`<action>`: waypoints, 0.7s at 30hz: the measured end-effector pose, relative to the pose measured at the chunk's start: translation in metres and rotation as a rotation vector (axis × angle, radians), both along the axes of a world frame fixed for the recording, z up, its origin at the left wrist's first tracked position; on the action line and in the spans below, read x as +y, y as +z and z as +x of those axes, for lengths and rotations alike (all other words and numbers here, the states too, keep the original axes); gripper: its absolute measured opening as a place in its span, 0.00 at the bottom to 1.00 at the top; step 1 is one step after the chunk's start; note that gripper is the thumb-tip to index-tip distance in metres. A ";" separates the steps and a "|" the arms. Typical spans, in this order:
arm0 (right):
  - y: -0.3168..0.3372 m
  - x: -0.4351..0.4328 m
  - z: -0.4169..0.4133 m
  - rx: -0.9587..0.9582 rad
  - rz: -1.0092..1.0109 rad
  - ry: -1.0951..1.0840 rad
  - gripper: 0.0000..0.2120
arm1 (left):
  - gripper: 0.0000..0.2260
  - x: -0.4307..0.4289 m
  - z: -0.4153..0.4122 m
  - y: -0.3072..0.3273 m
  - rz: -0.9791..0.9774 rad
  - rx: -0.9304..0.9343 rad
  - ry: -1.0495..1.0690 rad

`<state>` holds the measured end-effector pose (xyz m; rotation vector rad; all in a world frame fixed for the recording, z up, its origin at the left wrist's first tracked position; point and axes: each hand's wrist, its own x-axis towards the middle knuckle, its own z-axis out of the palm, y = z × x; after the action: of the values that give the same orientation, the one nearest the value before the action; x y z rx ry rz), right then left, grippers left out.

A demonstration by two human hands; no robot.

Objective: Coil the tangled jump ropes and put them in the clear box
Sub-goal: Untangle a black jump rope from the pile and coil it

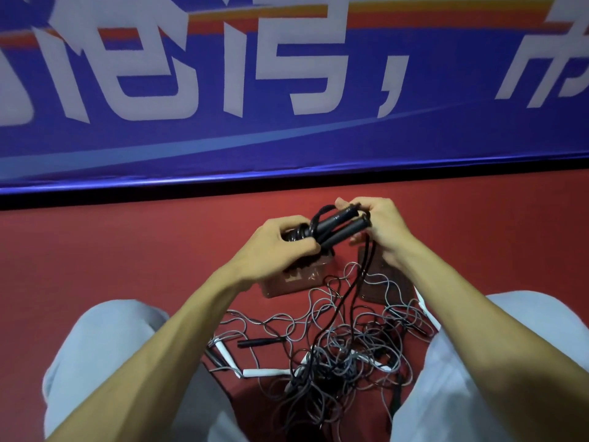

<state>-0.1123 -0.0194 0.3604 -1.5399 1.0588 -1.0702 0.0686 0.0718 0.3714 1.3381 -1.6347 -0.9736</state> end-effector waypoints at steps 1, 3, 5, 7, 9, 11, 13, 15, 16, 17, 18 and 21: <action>-0.001 0.000 0.001 -0.031 0.047 0.026 0.11 | 0.05 0.000 0.001 0.002 0.007 0.060 0.029; -0.005 0.000 0.004 -0.018 0.097 0.089 0.16 | 0.04 0.001 0.003 0.006 0.011 0.162 0.076; -0.007 0.004 0.008 0.066 0.117 0.166 0.18 | 0.10 0.001 0.004 0.010 0.015 0.257 0.115; -0.008 0.009 0.012 0.134 0.161 0.252 0.26 | 0.20 0.000 0.007 0.014 0.039 0.359 0.160; -0.007 0.013 0.015 0.204 0.199 0.343 0.32 | 0.25 0.000 0.010 0.017 0.067 0.444 0.175; -0.007 0.014 0.015 0.266 0.212 0.440 0.36 | 0.22 0.000 0.012 0.019 0.061 0.479 0.141; -0.008 0.014 0.014 0.285 0.239 0.530 0.38 | 0.18 0.001 0.012 0.021 0.042 0.488 0.132; -0.010 0.013 0.013 0.372 0.193 0.581 0.34 | 0.16 0.000 0.014 0.021 0.028 0.518 0.185; -0.012 0.013 0.012 0.443 0.126 0.599 0.29 | 0.15 -0.001 0.016 0.021 0.026 0.537 0.215; -0.015 0.011 0.011 0.509 0.051 0.616 0.23 | 0.14 -0.001 0.017 0.022 0.022 0.550 0.236; -0.017 0.010 0.010 0.560 -0.004 0.624 0.18 | 0.14 -0.001 0.017 0.022 0.016 0.558 0.249; -0.029 0.003 0.006 0.675 0.035 0.675 0.11 | 0.13 -0.001 0.019 0.021 0.003 0.580 0.254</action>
<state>-0.1062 -0.0162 0.3310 -2.0774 0.8505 -0.0564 0.0875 0.0709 0.3924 1.0940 -1.0014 -1.0797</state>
